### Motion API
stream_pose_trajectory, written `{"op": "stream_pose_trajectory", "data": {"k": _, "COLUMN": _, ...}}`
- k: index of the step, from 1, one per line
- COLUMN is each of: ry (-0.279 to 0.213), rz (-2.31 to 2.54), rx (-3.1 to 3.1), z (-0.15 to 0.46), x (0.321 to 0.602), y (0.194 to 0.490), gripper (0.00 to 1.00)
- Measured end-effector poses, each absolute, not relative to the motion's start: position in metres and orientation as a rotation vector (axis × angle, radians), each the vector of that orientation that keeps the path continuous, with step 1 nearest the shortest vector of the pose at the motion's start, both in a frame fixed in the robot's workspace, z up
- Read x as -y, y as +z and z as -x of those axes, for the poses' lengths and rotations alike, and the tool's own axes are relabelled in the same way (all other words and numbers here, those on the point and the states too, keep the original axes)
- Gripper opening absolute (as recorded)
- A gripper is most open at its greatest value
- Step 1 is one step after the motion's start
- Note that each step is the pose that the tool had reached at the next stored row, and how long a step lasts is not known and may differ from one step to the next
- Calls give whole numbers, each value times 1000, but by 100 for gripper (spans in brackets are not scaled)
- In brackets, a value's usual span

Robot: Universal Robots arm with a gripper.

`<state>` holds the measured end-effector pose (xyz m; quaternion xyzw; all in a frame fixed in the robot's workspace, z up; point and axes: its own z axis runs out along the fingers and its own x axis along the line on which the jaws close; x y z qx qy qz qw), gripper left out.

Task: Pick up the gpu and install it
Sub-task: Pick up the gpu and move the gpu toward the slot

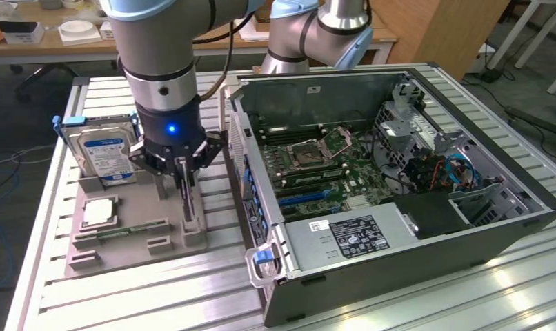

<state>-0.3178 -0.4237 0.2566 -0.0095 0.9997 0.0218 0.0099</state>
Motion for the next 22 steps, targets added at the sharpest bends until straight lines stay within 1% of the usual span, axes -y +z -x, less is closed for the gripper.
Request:
{"op": "stream_pose_trajectory", "data": {"k": 5, "ry": 68, "rz": 30, "rx": -3121, "z": 318, "x": 424, "y": 266, "gripper": 27}}
{"op": "stream_pose_trajectory", "data": {"k": 11, "ry": 69, "rz": 30, "rx": -3121, "z": 318, "x": 424, "y": 285, "gripper": 27}}
{"op": "stream_pose_trajectory", "data": {"k": 22, "ry": 69, "rz": 30, "rx": -3121, "z": 318, "x": 424, "y": 307, "gripper": 27}}
